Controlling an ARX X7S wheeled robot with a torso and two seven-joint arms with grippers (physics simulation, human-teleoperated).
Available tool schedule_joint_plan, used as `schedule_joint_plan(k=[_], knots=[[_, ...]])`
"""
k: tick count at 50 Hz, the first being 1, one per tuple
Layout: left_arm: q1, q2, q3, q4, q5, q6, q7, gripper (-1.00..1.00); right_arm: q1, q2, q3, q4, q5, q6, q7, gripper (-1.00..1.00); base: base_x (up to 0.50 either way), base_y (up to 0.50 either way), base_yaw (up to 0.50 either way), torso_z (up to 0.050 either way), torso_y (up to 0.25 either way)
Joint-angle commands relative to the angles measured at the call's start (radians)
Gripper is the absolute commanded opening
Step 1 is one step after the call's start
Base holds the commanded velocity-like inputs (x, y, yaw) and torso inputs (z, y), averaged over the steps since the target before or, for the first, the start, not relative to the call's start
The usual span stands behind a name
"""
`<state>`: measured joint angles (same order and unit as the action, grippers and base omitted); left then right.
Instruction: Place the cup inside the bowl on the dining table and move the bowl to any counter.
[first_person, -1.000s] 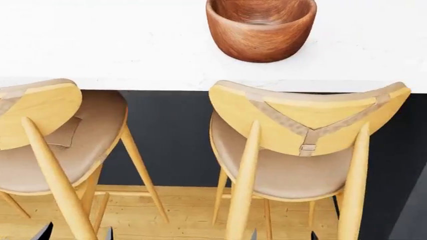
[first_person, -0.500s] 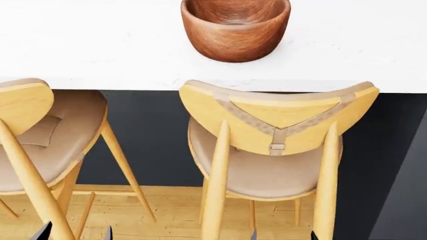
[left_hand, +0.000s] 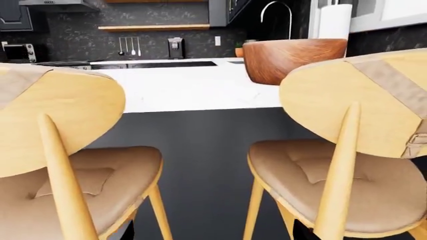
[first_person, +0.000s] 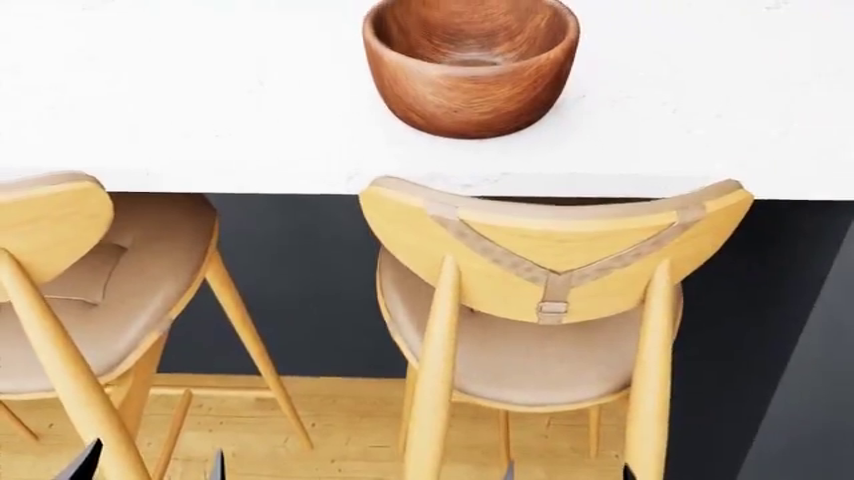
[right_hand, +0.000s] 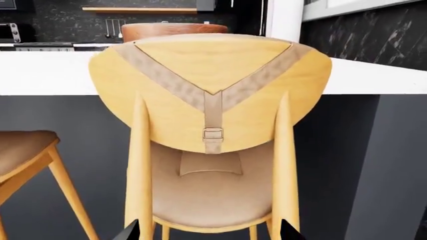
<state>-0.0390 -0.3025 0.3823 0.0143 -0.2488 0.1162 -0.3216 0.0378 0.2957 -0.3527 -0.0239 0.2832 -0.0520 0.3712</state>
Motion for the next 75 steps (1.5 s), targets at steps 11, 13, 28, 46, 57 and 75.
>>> schedule_joint_plan(k=[11,13,28,46,57,75], knots=[[-0.002,-0.006,0.004,0.003,0.005,0.005,-0.008,1.0,0.002,0.004,-0.006,-0.001,0.002,0.0,0.006,1.0,0.0,0.0,0.0,0.05,0.014],[-0.002,-0.008,0.005,0.001,0.004,0.005,-0.007,1.0,0.003,0.004,-0.006,0.0,0.003,0.0,0.006,1.0,0.0,0.0,0.0,0.05,0.015],[-0.005,-0.009,0.011,-0.004,0.008,0.011,-0.011,1.0,0.005,0.005,-0.009,0.003,0.007,-0.003,0.007,1.0,0.0,0.0,0.0,0.05,0.014],[0.005,-0.015,-0.008,0.027,-0.051,-0.019,-0.017,1.0,0.007,0.006,-0.006,0.005,0.005,-0.014,0.02,1.0,0.0,0.0,0.0,0.006,0.002],[-0.062,-0.081,-0.019,0.374,-0.181,-0.377,-0.112,1.0,0.046,0.115,0.034,-0.402,0.079,0.265,0.107,1.0,0.0,0.0,0.0,0.0,0.0],[-0.598,-0.186,-0.191,0.698,-0.689,-1.04,-0.295,1.0,0.471,0.358,0.333,-0.862,0.616,0.947,0.271,1.0,0.0,0.0,0.0,0.0,0.0]])
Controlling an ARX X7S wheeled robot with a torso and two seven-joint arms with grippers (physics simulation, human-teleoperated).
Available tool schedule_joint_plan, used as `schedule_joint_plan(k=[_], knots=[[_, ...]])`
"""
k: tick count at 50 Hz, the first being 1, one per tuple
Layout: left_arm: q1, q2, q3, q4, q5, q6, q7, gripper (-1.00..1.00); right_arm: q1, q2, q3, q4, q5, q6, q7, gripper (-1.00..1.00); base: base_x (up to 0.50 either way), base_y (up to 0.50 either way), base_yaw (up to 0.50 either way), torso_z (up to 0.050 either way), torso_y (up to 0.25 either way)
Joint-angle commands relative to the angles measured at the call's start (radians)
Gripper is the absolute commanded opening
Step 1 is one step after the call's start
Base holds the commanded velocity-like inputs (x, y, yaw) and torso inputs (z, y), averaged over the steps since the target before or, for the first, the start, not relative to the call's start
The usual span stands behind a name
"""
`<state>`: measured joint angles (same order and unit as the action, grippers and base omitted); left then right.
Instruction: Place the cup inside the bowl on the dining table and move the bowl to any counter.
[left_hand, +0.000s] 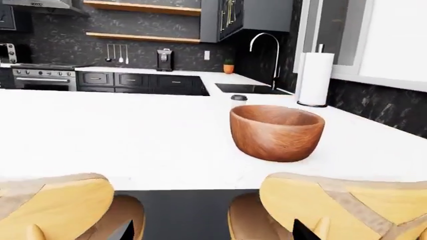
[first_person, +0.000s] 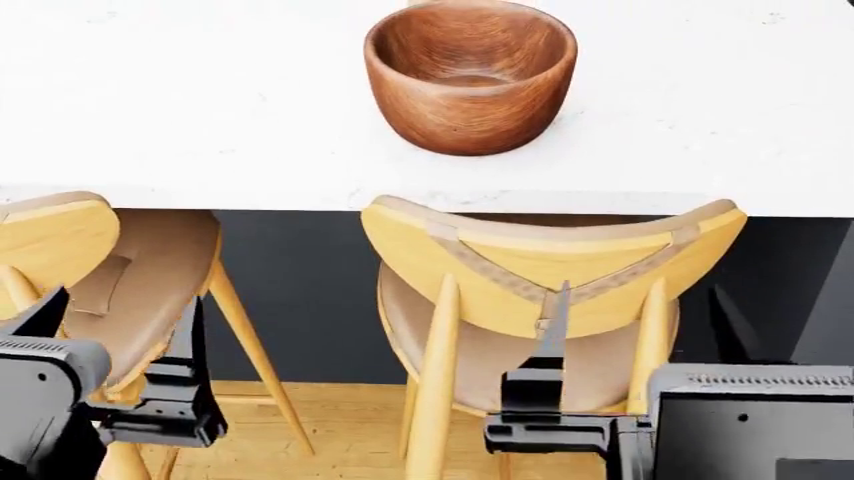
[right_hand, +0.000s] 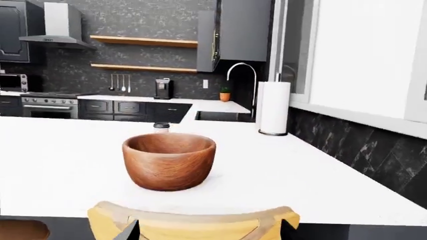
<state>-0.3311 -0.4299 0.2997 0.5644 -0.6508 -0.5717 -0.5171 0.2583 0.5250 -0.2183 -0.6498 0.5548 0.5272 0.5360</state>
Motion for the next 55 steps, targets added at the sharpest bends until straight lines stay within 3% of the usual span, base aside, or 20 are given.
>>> schedule_joint_plan(k=[1,7,16,23,31,47,55], knots=[[-0.328,-0.06,-0.123,0.144,-0.315,-0.368,-0.106,1.0,0.279,0.141,0.217,-0.242,0.39,0.397,0.121,1.0,0.0,0.0,0.0,0.0,0.0],[-0.508,-0.076,-0.156,0.071,-0.425,-0.472,-0.127,1.0,0.447,0.206,0.317,-0.176,0.655,0.489,0.155,1.0,0.0,0.0,0.0,0.0,0.0],[-0.701,-0.128,-0.16,-0.099,-0.441,-0.535,-0.064,1.0,0.654,0.302,0.325,-0.015,0.78,0.561,0.108,1.0,0.0,0.0,0.0,0.0,0.0],[-0.808,-0.159,-0.126,-0.19,-0.401,-0.548,-0.008,1.0,0.774,0.324,0.278,0.087,0.771,0.589,0.053,1.0,0.0,0.0,0.0,0.0,0.0],[-0.782,-0.196,-0.157,-0.183,-0.419,-0.554,-0.014,1.0,0.973,0.304,0.151,0.268,0.73,0.663,-0.02,1.0,0.0,0.0,0.0,0.0,0.0],[-0.789,-0.204,-0.162,-0.178,-0.448,-0.578,-0.032,1.0,0.928,0.309,0.132,0.313,0.737,0.667,-0.05,1.0,0.01,0.01,0.0,0.0,0.0],[-0.778,-0.206,-0.158,-0.179,-0.444,-0.571,-0.032,1.0,0.937,0.313,0.134,0.32,0.762,0.683,-0.035,1.0,0.36,0.27,0.0,0.0,0.0]])
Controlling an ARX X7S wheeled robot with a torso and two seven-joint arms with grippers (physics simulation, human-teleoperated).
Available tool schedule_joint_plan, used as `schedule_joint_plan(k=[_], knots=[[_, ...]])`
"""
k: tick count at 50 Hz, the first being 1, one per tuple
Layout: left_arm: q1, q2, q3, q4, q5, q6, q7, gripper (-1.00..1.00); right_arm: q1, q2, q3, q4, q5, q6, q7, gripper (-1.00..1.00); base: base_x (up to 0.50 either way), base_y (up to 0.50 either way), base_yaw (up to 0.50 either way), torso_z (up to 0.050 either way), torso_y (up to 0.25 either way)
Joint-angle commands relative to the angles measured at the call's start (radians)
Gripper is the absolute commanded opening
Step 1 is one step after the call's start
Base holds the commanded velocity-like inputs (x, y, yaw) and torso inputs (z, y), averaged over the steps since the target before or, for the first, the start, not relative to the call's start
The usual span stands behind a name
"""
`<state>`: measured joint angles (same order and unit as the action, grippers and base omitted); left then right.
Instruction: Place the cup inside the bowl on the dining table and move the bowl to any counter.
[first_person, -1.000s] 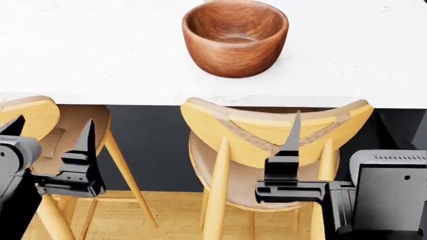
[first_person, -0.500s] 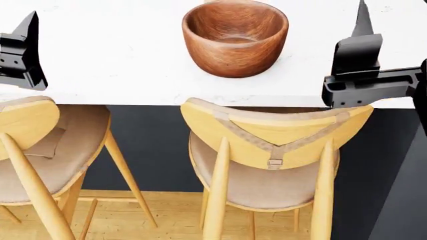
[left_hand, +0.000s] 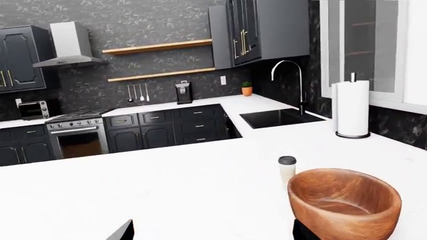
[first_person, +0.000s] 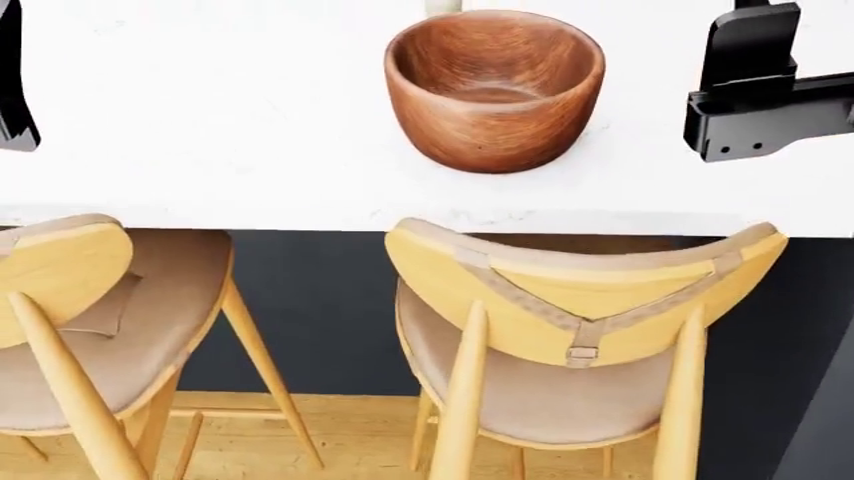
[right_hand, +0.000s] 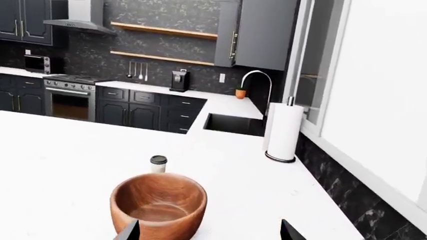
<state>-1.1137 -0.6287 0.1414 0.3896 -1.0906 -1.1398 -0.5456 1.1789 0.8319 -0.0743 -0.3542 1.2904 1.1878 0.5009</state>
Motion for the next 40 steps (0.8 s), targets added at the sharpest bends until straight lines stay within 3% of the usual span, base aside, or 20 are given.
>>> schedule_joint_plan(k=[1,21,40], knots=[[0.006,-0.01,-0.002,-0.005,-0.005,-0.001,0.0,1.0,0.014,0.004,0.001,0.03,0.04,0.021,0.006,1.0,0.44,0.33,0.0,0.0,0.0],[-0.02,-0.016,0.011,0.0,-0.021,-0.01,0.009,1.0,-0.003,0.025,0.045,0.028,0.133,0.044,0.084,1.0,0.44,0.33,0.0,0.0,0.0],[-0.018,-0.004,0.02,0.01,-0.032,-0.009,-0.011,1.0,-0.015,0.035,0.065,0.017,0.145,0.021,0.088,1.0,0.5,0.08,0.0,0.0,0.001]])
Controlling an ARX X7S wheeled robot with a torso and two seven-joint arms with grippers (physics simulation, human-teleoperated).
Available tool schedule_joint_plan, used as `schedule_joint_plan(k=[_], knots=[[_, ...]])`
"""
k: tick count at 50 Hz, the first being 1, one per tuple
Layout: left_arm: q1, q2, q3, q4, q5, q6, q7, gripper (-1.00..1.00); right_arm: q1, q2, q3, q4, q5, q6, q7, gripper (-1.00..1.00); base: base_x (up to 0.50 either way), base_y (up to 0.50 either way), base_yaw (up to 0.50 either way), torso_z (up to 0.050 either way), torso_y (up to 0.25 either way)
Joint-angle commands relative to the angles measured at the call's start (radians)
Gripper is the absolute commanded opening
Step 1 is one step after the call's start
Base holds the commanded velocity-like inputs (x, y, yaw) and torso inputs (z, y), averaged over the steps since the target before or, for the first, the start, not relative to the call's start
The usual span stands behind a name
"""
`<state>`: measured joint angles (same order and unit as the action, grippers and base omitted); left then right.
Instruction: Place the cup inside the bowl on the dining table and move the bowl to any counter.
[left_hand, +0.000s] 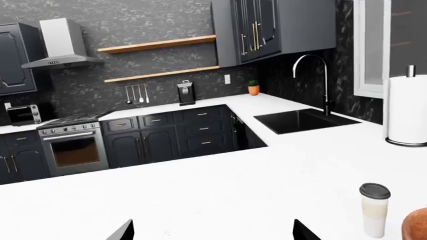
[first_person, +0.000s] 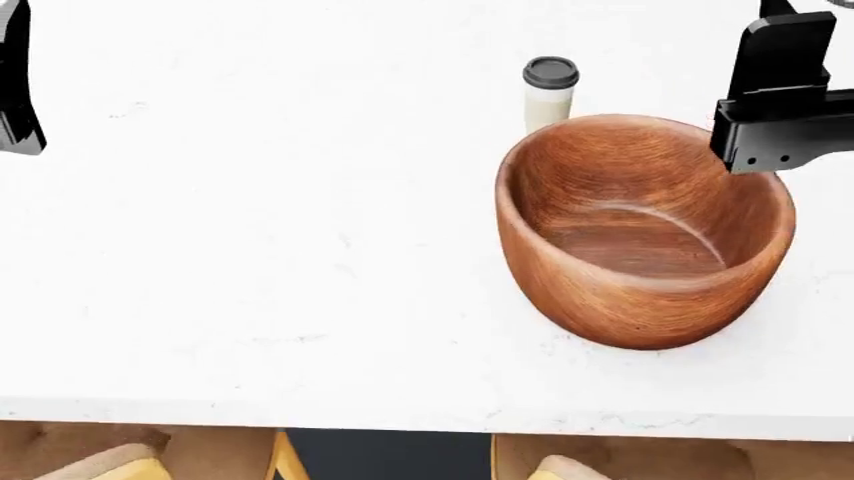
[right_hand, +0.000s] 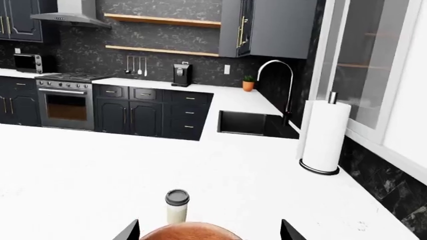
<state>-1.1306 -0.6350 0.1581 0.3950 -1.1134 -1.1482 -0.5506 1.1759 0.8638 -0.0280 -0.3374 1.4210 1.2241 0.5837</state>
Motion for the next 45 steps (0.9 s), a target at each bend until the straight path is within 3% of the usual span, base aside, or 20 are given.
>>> schedule_joint_plan(k=[1,12,38,45], knots=[[-0.002,0.001,0.003,0.005,-0.01,-0.001,-0.006,1.0,-0.013,0.003,0.02,0.0,0.015,-0.017,0.005,1.0,0.5,0.0,0.0,0.0,0.0],[-0.006,0.0,0.006,0.004,-0.017,-0.004,-0.01,1.0,-0.024,0.003,0.023,0.005,0.028,-0.023,0.009,1.0,0.46,-0.07,0.0,0.0,0.002],[0.017,-0.007,0.013,-0.004,-0.024,0.007,-0.008,1.0,-0.03,-0.001,0.004,0.018,0.039,-0.025,0.014,1.0,0.01,-0.04,0.0,0.0,0.0],[0.018,-0.002,0.018,-0.003,-0.026,0.007,-0.015,1.0,-0.03,0.006,0.0,0.012,0.04,-0.023,0.014,1.0,-0.01,-0.3,0.0,0.0,0.0]])
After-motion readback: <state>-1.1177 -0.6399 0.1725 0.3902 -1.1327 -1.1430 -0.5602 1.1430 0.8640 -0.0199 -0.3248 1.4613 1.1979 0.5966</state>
